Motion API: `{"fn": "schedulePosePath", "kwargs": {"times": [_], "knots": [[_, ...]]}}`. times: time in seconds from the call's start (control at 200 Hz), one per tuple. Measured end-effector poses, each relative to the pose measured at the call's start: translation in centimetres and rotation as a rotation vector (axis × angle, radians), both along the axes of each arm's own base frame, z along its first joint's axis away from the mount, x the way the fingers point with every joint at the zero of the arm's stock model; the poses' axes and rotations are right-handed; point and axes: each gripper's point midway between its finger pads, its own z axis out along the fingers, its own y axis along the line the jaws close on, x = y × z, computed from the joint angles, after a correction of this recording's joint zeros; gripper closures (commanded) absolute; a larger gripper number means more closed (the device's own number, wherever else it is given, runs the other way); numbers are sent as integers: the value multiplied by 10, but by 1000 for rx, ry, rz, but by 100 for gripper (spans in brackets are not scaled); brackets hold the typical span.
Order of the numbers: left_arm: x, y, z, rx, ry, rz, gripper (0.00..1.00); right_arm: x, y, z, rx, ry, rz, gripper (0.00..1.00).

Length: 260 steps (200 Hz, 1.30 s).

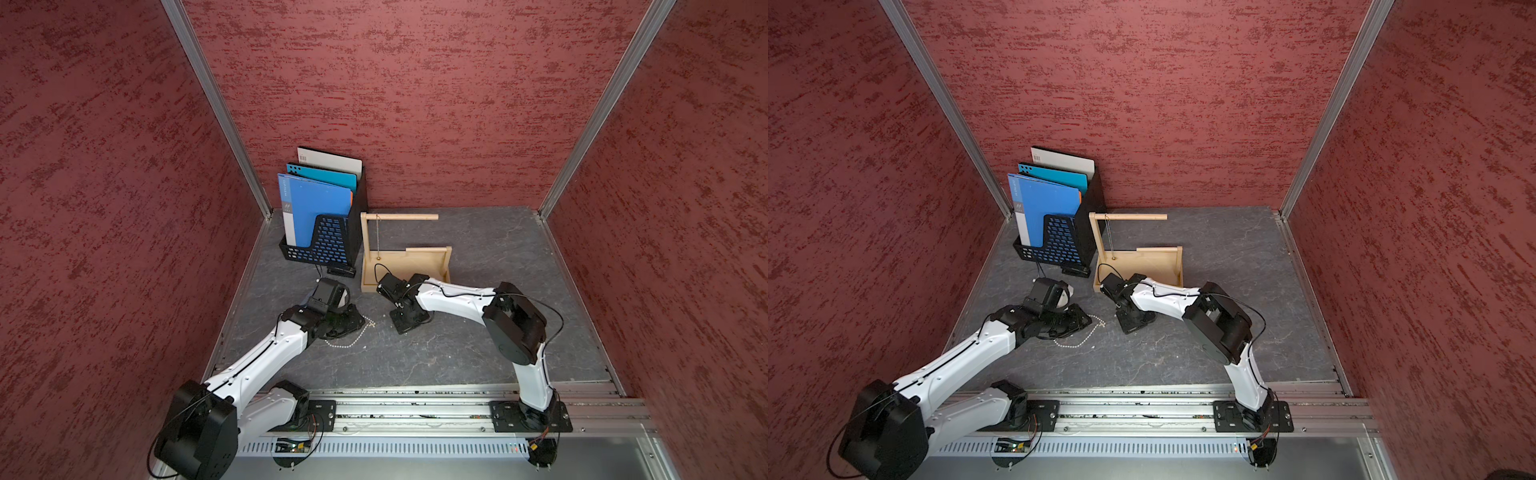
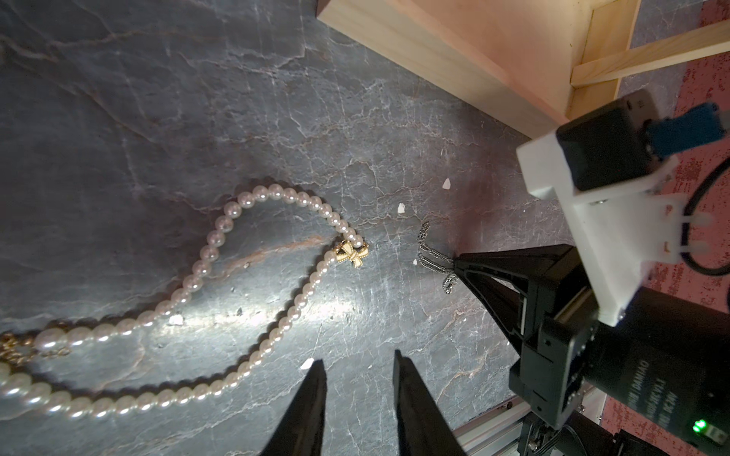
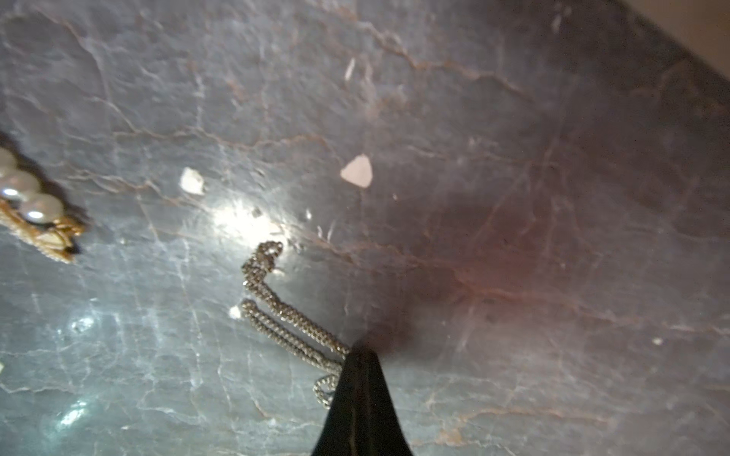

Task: Hang the necklace on the jewelry display stand
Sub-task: Pick up the necklace from the center of the board.

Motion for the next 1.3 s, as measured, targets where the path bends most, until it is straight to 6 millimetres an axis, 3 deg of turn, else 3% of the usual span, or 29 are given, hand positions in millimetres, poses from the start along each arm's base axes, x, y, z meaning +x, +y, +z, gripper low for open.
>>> {"fn": "schedulePosePath", "kwargs": {"times": [0.346,0.646,0.681,0.827,1.032,1.303], "knots": [[5,-4,-2,-11,-5,-5,69,-14,-41,3,-54,-10,-81,100],[5,-14,-12,-1,10,-53,69,-6,-52,52,19,-139,-151,100],[5,-16,-12,-2,8,-62,68,-5,-51,56,28,-150,-152,100],[8,-25,-7,-15,-13,-92,69,-3,-42,54,45,-142,-99,84],[10,-26,-5,-18,-23,-95,69,4,-12,37,51,-83,34,79],[11,-25,2,-25,-47,-92,68,2,14,33,100,-35,138,76]]}}
